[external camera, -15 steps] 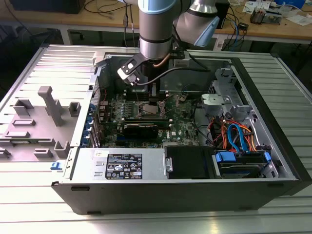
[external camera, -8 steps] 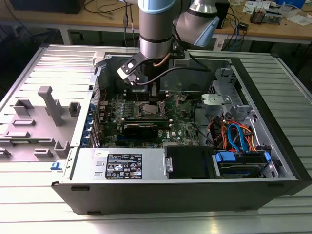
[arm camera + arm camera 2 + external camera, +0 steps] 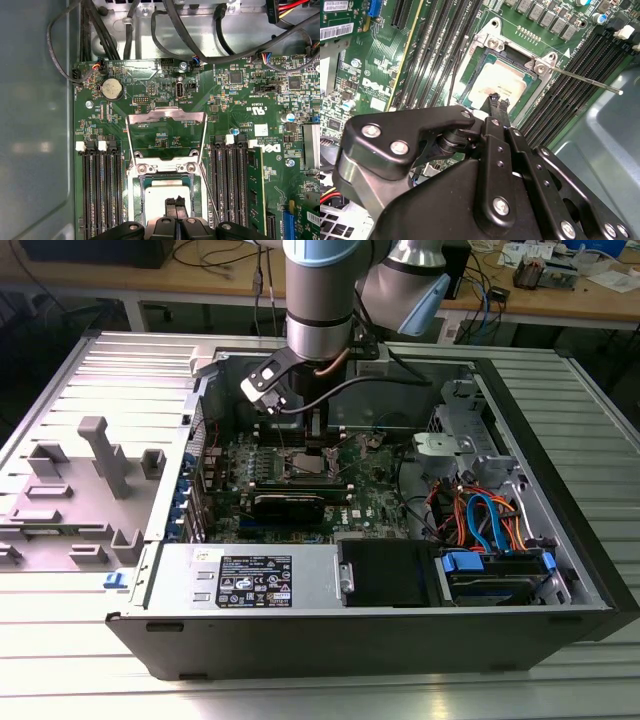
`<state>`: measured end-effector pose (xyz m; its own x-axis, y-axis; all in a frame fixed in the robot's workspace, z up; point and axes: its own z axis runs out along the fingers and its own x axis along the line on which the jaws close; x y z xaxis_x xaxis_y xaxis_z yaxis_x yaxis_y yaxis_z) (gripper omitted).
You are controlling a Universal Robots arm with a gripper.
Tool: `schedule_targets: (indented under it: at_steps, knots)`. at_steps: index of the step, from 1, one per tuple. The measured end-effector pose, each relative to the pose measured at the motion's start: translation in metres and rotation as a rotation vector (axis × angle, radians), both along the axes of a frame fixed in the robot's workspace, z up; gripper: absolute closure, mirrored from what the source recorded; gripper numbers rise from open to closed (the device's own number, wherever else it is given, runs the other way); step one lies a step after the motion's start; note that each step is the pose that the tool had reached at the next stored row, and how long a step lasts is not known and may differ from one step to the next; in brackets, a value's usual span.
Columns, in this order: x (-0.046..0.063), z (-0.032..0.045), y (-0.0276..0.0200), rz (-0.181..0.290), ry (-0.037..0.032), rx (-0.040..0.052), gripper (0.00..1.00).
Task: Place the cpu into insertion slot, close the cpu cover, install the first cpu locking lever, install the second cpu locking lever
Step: 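Close the cpu cover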
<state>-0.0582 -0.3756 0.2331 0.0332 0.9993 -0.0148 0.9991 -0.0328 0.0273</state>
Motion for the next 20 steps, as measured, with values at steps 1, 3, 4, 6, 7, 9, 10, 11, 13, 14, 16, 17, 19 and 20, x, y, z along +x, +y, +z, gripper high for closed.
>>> schedule_targets:
  at_steps: [1,3,4,6,7,9,10,11,13,14,16,17,19,20]
  knots:
    - [0.0000,0.0001,0.0000,0.000,0.0001,-0.0005,0.89]
    - [0.0001,0.0000,0.0000,0.000,0.0000,-0.0013,0.89]
    - [0.0001,0.0000,0.0000,0.000,0.0000,-0.0021,0.89]
    - [0.0002,0.0000,0.0000,0.000,0.0000,-0.0039,0.89]
    - [0.0002,0.0001,0.0000,0.000,0.0000,-0.0040,0.89]
    - [0.0002,0.0002,0.0001,-0.001,-0.0001,-0.0038,0.89]
    - [0.0002,0.0004,0.0000,-0.001,0.0000,-0.0043,0.89]
    - [0.0002,0.0005,0.0000,-0.001,0.0000,-0.0044,0.89]
    - [0.0002,0.0009,0.0000,-0.002,0.0000,-0.0046,0.89]
    - [0.0002,0.0014,0.0000,-0.002,0.0001,-0.0048,0.89]
    - [0.0002,0.0020,0.0000,-0.002,0.0000,-0.0046,0.89]
    - [0.0002,0.0023,0.0000,-0.002,0.0000,-0.0045,0.89]
    - [0.0002,0.0033,0.0000,-0.002,0.0000,-0.0046,0.89]
    - [0.0002,0.0037,0.0000,-0.002,0.0000,-0.0046,0.89]
